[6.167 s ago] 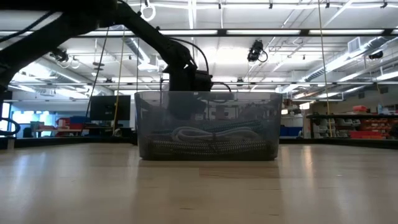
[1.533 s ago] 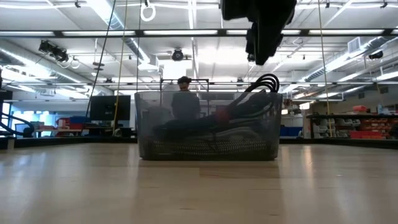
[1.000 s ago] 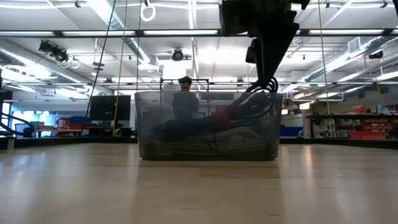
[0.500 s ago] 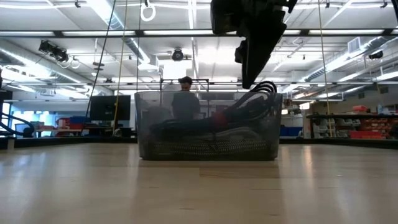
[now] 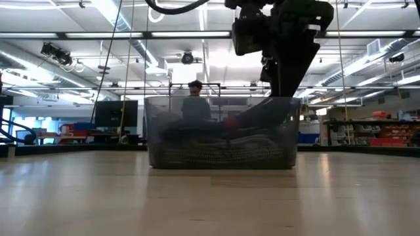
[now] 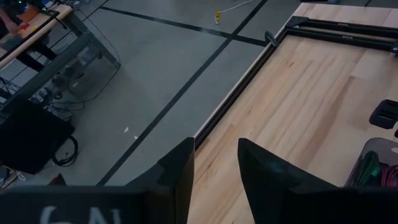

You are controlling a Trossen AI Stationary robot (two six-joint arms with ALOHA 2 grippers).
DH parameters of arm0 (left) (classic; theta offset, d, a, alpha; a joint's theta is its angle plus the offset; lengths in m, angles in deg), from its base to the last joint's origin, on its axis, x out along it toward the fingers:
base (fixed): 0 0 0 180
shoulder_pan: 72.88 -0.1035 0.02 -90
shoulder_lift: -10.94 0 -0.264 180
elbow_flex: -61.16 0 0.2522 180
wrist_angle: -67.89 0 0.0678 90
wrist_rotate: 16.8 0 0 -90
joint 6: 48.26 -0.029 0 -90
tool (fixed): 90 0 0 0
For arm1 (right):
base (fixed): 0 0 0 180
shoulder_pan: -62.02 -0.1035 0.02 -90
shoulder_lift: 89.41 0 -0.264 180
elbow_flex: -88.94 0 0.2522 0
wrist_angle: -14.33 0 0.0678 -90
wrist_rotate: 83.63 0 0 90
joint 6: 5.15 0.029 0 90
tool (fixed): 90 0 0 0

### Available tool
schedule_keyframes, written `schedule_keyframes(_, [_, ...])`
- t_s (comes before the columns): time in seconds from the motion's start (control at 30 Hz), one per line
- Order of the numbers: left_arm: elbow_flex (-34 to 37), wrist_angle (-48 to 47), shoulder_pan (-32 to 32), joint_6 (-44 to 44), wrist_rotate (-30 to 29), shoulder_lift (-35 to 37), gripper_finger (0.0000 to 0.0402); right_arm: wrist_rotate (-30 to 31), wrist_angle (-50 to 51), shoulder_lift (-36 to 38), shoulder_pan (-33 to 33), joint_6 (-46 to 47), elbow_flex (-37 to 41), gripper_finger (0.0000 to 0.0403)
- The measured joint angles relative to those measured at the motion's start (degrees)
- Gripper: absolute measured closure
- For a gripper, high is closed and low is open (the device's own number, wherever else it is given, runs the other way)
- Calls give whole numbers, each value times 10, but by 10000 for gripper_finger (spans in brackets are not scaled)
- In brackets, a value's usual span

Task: Pick and place USB-C Cables
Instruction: Put the black charger cable into the black bin

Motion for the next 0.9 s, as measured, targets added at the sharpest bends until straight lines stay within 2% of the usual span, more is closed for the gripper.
schedule_keyframes(0.1, [0,0,0,0,0,0,271,4,-11,0,0,1,2,226])
schedule_keyframes(0.17, [0,0,0,0,0,0,271,5,-25,0,0,3,2,253])
schedule_keyframes(0.37, [0,0,0,2,0,0,271,6,-61,0,0,1,2,380])
schedule_keyframes(0.63, [0,0,0,1,0,0,271,54,-94,3,-9,9,1,386])
schedule_keyframes(0.9, [0,0,0,0,0,0,271,109,-76,8,-20,27,-56,386])
